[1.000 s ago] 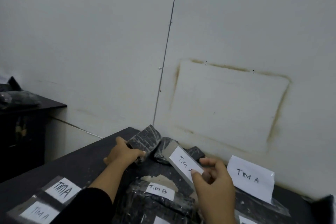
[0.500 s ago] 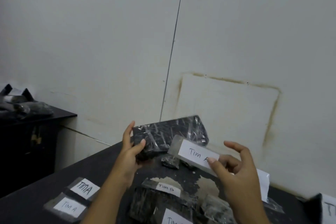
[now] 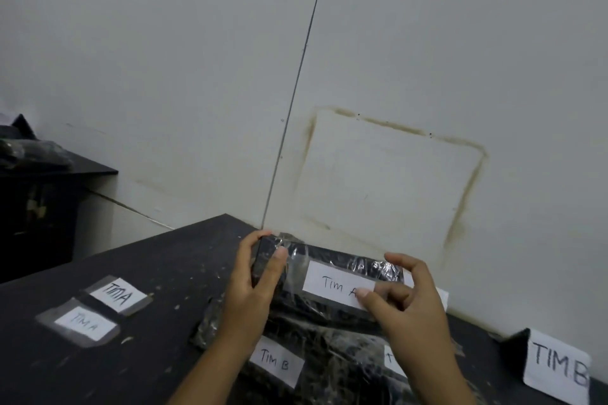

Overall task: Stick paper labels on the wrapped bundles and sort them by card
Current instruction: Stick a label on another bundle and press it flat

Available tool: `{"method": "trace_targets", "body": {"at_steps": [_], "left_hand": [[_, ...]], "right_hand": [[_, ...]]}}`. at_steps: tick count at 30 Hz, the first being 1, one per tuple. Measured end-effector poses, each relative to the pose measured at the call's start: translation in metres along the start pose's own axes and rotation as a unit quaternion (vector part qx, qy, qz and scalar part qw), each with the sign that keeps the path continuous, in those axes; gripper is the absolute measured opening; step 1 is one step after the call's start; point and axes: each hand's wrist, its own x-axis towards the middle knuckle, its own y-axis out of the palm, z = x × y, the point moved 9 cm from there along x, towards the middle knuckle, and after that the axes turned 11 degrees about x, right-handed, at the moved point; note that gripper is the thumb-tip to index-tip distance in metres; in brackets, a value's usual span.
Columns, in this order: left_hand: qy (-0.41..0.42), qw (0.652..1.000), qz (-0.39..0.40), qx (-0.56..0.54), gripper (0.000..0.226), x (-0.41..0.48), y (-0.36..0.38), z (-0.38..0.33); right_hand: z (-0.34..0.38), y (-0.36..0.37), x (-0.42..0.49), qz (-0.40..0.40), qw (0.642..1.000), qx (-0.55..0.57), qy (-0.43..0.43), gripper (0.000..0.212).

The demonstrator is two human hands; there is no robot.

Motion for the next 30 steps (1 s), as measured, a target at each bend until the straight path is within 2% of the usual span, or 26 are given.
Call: {"method": "trace_targets", "body": {"at_steps": [2,5,13,18,22,25,27,30], "left_hand": [[0.000,0.999,-0.009,0.032,0.052,0.001,-0.006,0.006],[-0.004,0.998,-0.007,0.060,0.067,0.000,-0.006,0.010],[-0.007,0.997,0.012,0.080,0.078,-0.005,0.003,0.014],[0.005,0.996,0.006,0.090,0.071,-0.009,0.004,0.014],[0.014,0.996,-0.013,0.084,0.070,-0.010,0.003,0.010],[0.013,0.997,-0.022,0.069,0.074,-0.009,0.001,0.012],[0.012,0.997,-0.027,0.065,0.073,-0.010,0.000,0.013],[0.024,0.996,-0.027,0.078,0.067,-0.013,0.002,0.006]], "right_hand": [[-0.004,0.003,0.001,0.004,1.000,-0.014,0.001,0.046],[-0.007,0.003,0.002,-0.007,0.999,-0.047,-0.007,0.045],[-0.007,-0.006,0.001,-0.054,0.984,-0.169,-0.028,0.043],[0.007,-0.005,-0.004,-0.077,0.963,-0.248,-0.076,0.040],[0.016,-0.012,-0.006,-0.115,0.933,-0.330,-0.082,0.052],[0.009,-0.030,-0.003,-0.154,0.911,-0.381,-0.029,0.082],[-0.003,-0.036,-0.001,-0.141,0.933,-0.330,0.026,0.089],[-0.019,-0.026,-0.001,-0.084,0.981,-0.156,0.083,0.075]]}}
